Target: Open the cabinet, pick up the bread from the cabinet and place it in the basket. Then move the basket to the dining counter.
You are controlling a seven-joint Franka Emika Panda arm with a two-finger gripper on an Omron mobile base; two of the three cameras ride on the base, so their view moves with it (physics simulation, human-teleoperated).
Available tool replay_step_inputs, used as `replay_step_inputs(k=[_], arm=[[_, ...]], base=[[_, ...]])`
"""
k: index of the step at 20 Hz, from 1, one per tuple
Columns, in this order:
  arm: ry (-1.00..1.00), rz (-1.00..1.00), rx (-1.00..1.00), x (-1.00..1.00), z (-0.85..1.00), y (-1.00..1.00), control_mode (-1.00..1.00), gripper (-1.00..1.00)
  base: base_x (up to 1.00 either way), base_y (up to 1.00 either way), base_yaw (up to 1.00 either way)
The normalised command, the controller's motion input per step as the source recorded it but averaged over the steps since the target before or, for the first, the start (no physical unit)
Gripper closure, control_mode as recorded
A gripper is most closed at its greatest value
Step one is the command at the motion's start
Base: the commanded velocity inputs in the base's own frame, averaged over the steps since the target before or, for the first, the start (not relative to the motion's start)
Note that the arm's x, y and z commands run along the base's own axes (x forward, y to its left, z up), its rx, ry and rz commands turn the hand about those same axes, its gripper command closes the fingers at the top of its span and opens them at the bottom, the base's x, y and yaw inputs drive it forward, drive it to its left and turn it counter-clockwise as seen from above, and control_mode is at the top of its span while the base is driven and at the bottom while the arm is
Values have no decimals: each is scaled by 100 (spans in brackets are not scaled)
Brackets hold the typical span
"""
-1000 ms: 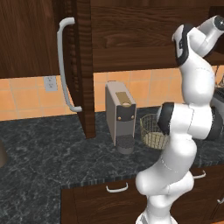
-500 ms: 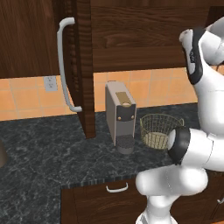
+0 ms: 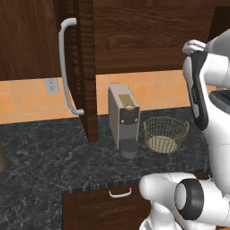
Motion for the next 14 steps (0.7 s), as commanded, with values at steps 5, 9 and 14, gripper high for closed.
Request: replay_step_inputs(k=[5,9,14], arm=[[8,-9,6,-100,-12,25,-100,100],[14,0,7,-100,-35,4,-100,100],[9,0,10,-56,-62,1,-100,100]], base=[[0,0,0],[0,0,0],[0,0,0]])
